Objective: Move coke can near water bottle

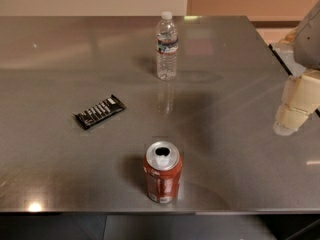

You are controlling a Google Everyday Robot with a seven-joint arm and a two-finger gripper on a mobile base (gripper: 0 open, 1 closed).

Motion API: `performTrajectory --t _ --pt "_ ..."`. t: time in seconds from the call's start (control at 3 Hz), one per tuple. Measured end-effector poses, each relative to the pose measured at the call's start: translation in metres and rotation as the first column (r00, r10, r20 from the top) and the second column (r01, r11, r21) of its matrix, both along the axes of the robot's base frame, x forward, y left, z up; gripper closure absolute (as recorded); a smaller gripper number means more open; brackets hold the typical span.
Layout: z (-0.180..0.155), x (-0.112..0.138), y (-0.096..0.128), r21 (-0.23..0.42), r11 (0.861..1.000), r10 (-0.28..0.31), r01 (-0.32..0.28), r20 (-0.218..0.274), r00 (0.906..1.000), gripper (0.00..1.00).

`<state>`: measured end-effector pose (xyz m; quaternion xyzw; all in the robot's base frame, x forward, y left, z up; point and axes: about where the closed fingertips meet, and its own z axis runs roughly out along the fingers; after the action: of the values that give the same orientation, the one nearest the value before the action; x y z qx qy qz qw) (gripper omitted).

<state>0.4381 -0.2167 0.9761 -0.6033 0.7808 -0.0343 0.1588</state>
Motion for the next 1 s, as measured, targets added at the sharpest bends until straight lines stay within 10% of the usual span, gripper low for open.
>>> performTrajectory --t 1.0 --pt "-0.003 -0.005 0.034 0.123 0.979 0.167 -0.161 -0.042 0.985 0.0"
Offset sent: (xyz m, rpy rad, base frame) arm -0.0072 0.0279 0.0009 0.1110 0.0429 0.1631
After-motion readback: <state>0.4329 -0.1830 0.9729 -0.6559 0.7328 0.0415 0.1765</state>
